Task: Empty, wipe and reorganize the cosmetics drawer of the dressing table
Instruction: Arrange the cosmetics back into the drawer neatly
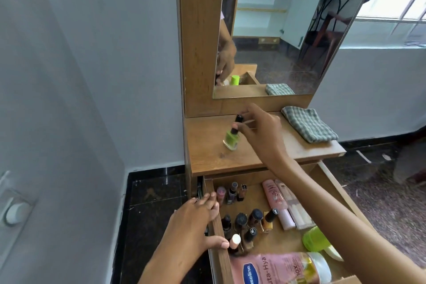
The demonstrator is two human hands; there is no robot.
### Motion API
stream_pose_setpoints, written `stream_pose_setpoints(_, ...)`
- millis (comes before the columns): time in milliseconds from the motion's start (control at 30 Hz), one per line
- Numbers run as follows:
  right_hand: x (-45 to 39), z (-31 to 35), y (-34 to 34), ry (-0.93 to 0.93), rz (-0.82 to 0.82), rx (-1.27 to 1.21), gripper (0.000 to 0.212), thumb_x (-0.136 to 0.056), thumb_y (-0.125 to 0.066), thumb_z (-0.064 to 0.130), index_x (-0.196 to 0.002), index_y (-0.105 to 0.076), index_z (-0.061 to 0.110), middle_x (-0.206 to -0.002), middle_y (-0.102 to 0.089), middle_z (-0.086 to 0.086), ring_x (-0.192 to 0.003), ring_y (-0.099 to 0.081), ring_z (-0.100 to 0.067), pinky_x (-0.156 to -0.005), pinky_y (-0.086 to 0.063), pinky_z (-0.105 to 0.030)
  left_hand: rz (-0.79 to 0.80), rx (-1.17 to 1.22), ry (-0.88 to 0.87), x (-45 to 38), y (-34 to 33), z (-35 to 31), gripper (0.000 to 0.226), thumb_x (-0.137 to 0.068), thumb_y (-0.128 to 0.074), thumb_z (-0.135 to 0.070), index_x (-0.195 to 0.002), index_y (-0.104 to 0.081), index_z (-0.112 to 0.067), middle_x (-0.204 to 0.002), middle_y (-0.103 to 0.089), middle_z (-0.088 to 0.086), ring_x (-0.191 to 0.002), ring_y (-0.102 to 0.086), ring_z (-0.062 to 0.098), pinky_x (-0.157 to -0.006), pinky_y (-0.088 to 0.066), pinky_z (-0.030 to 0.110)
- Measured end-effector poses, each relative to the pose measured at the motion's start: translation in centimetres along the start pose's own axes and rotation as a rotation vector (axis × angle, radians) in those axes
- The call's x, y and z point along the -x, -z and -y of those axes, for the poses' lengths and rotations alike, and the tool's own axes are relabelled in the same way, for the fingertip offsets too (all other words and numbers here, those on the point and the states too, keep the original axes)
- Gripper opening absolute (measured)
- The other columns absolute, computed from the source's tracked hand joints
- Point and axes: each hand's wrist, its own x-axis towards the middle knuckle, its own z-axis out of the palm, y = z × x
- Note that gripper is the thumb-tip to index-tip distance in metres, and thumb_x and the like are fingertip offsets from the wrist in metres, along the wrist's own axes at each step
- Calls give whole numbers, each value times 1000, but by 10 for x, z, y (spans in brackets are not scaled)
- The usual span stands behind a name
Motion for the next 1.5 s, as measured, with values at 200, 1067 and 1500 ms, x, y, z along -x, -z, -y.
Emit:
stream_pose_setpoints(200, 78, 6, 60, -82, 131, -96, 23, -73, -78, 12, -91, -66, 18, -84, -72, 9, -73, -69, -1, -66, -56, -16, -75, 2, -32, 8, 3, -5, 85, -81, -52, -61, -148, -12, -28, -153, 5, -15, -143, -2, 9, -114, -10, 27)
stream_pose_setpoints(1067, 169, -50, 46, -41, 363, 331, 27, -67, -85, 22, -85, -65, 21, -76, -72, 11, -66, -68, 1, -60, -59, -28, -146, 76, -36, 12, 3, -8, 82, -80, -57, -56, -146, -17, -29, -153, -2, -14, -141, -4, 4, -112, -11, 23)
stream_pose_setpoints(1500, 167, -48, 40, 23, 361, 371, 29, -68, -84, 27, -86, -62, 20, -73, -70, 10, -60, -66, -3, -55, -57, -30, -140, 52, -47, 9, 0, -5, 83, -79, -54, -60, -147, -17, -28, -154, -1, -14, -142, -5, 5, -112, -12, 23)
